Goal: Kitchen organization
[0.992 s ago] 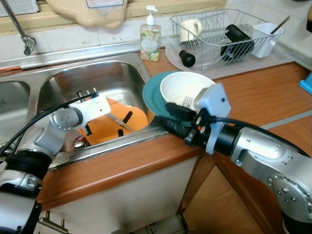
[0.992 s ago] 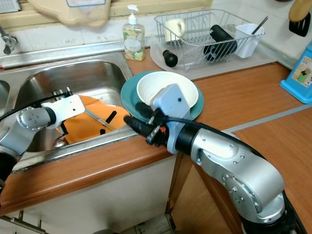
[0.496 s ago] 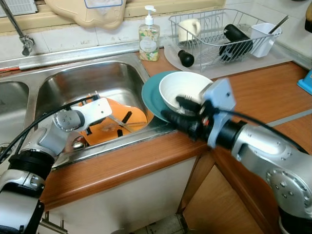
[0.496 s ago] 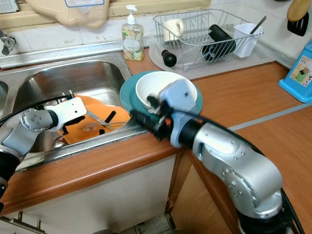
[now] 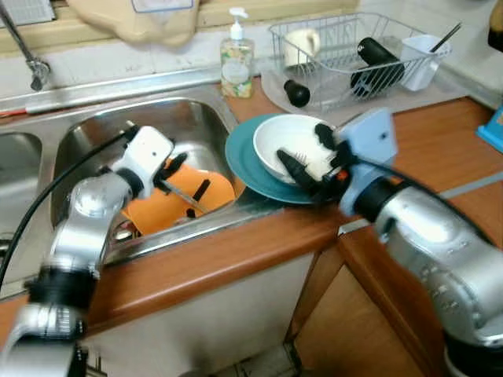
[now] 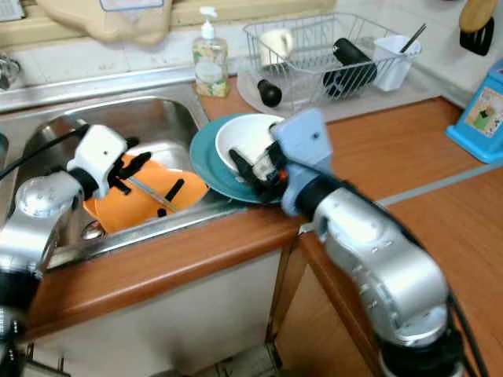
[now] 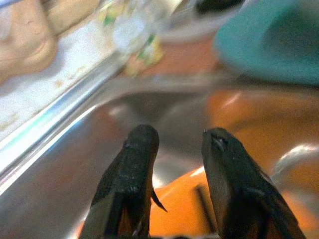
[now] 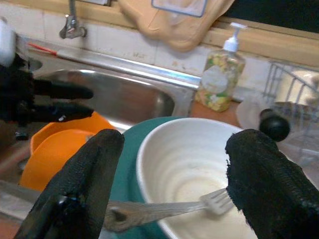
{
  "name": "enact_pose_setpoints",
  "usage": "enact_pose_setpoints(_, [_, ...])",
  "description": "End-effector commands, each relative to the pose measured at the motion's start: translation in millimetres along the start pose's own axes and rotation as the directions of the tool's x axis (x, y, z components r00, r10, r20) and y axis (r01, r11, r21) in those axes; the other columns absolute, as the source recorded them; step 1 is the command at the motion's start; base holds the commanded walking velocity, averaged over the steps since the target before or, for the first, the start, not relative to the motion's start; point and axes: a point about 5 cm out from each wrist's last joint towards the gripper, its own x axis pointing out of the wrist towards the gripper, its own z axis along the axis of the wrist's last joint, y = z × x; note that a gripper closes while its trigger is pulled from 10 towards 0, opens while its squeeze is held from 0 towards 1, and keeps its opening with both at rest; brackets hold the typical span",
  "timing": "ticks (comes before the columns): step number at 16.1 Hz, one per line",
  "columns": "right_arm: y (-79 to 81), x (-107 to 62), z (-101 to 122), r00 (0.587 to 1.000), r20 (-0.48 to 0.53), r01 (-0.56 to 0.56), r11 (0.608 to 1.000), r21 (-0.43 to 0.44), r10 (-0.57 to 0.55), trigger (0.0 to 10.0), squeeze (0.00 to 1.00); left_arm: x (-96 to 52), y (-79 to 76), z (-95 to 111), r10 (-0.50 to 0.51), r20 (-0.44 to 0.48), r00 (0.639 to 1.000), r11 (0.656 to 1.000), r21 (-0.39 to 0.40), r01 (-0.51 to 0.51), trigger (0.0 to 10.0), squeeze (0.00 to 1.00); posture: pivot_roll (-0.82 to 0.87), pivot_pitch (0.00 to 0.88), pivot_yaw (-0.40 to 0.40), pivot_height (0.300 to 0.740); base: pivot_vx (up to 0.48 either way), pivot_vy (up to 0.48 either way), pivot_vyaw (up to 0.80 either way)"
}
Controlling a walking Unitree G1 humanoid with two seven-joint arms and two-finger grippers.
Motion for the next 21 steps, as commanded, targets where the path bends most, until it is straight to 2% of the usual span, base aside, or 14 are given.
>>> enact_pose_setpoints(1, [6.7,1.3,-2,1.000,0.000,-0.018,1.000,-0.011,0.018,10.0,0.00,-8.4,-4.4,10,-0.024,0.084,0.996,0.998,-0.064,0.030,10.0,0.00,-0.13,0.000,0.061,0.740,0.000,0.000,0.00])
enact_pose_setpoints(2, [9.0,1.7,-2,1.000,0.001,-0.025,1.000,-0.013,0.025,10.0,0.00,-11.7,-6.5,11,-0.022,0.097,0.995,0.996,-0.082,0.030,10.0,0.00,-0.13,0.000,0.062,0.740,0.000,0.000,0.00])
enact_pose_setpoints(3, [14.5,3.0,-4,0.999,-0.007,-0.048,0.999,-0.017,0.048,10.0,0.00,-21.2,-12.8,13,-0.020,0.133,0.991,0.986,-0.160,0.041,10.0,0.00,-0.13,0.000,0.061,0.740,0.000,0.000,0.00])
enact_pose_setpoints(4, [16.0,5.0,-8,0.998,-0.026,-0.051,0.998,-0.036,0.051,10.0,0.00,-26.1,-18.8,14,-0.040,0.149,0.988,0.981,-0.184,0.067,10.0,0.00,-0.13,0.000,0.062,0.740,0.000,0.000,0.00])
enact_pose_setpoints(7, [12.1,11.5,-19,0.997,-0.078,0.012,0.998,-0.057,-0.016,10.0,0.00,-30.3,-30.0,15,-0.080,0.156,0.985,0.977,-0.182,0.108,10.0,0.00,-0.12,0.000,0.063,0.740,0.000,0.000,0.00])
enact_pose_setpoints(12, [3.6,14.6,-29,0.989,-0.093,0.116,0.993,-0.029,-0.118,10.0,0.00,-29.1,-33.1,23,-0.109,0.178,0.978,0.973,-0.182,0.142,10.0,0.00,-0.12,0.000,0.065,0.740,0.000,0.000,0.00])
enact_pose_setpoints(17, [-2.6,4.0,-28,0.983,-0.073,0.168,0.986,0.012,-0.167,10.0,0.00,-35.4,-52.6,28,-0.184,0.226,0.957,0.947,-0.219,0.234,10.0,0.00,-0.13,0.000,0.062,0.740,0.000,0.000,0.00])
enact_pose_setpoints(21, [-12.8,-6.8,-28,0.970,-0.065,0.236,0.971,0.035,-0.233,10.0,0.00,-37.8,-61.7,30,-0.205,0.246,0.947,0.932,-0.247,0.266,10.0,0.00,-0.13,0.000,0.059,0.740,0.000,0.000,0.00])
